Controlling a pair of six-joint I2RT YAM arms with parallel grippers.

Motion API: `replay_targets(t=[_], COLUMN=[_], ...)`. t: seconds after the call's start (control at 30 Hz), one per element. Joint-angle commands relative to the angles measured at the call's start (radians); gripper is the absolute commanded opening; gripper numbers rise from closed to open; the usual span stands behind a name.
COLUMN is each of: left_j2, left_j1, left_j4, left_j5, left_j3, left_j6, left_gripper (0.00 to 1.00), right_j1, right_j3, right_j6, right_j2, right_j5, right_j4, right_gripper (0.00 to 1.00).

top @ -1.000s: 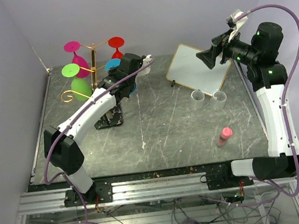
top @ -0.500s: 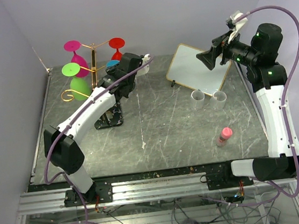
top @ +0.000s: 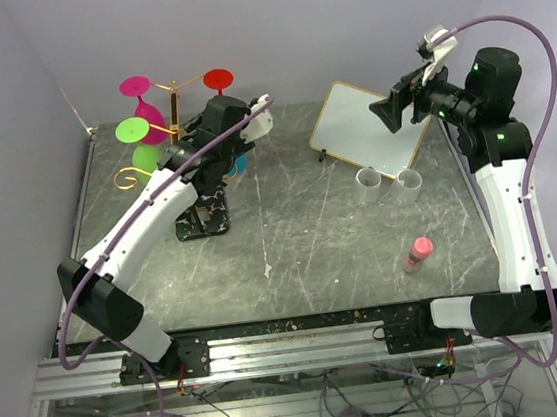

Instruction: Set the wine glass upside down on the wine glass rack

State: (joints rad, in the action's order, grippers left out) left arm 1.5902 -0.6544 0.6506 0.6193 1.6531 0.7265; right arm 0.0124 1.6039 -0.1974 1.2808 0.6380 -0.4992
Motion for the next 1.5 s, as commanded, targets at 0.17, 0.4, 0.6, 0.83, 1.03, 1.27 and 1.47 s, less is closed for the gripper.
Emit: replay_targets(t=[0.17, 0.4, 0.6, 0.83, 1.03, 1.27, 1.47], left_j2=[-0.119, -0.234, -0.356, -0.434, -0.456, -0.470, -0.473], left_j1=[0.054, 0.127, 0.210, 0.233, 0.255, 0.266, 0.268], left_j4=[0.038, 0.014, -0.023, 0.004, 0.025, 0.025, 0.012], left_j5=[-0.210, -0.418, -0.544, -0.569, -0.578, -0.597, -0.591], left_j3=[-0.002, -0.057, -0.150, -0.238, -0.263, -0.269, -0.279], left_j6=[-0.115, -0.209, -0.295, -0.351, -0.366, -0.366, -0.364], left_gripper=[0.78, 0.81, 0.90, 1.00, 1.00, 1.00, 1.00], right_j1=[0.008, 0.006, -0.012, -0.056, -0.124, -0.171, -0.191], right_j3=[-0.089, -0.086, -0.087, -0.086, -0.114, -0.114, -0.131], right_j6=[-0.151, -0.285, -0.339, -0.360, -0.327, -0.299, -0.297], right_j2=[-0.008, 0.046, 0.090, 0.160, 0.209, 0.279, 0.308], right_j5=[-0.137, -0.139, -0.209, -0.282, -0.357, -0.438, -0.467], right_j4=[-0.082, -0.274, -0.364, -0.464, -0.456, -0.449, -0.447], right_gripper=[0.95, 1.00, 0.98, 0.86, 0.72, 0.54, 0.43])
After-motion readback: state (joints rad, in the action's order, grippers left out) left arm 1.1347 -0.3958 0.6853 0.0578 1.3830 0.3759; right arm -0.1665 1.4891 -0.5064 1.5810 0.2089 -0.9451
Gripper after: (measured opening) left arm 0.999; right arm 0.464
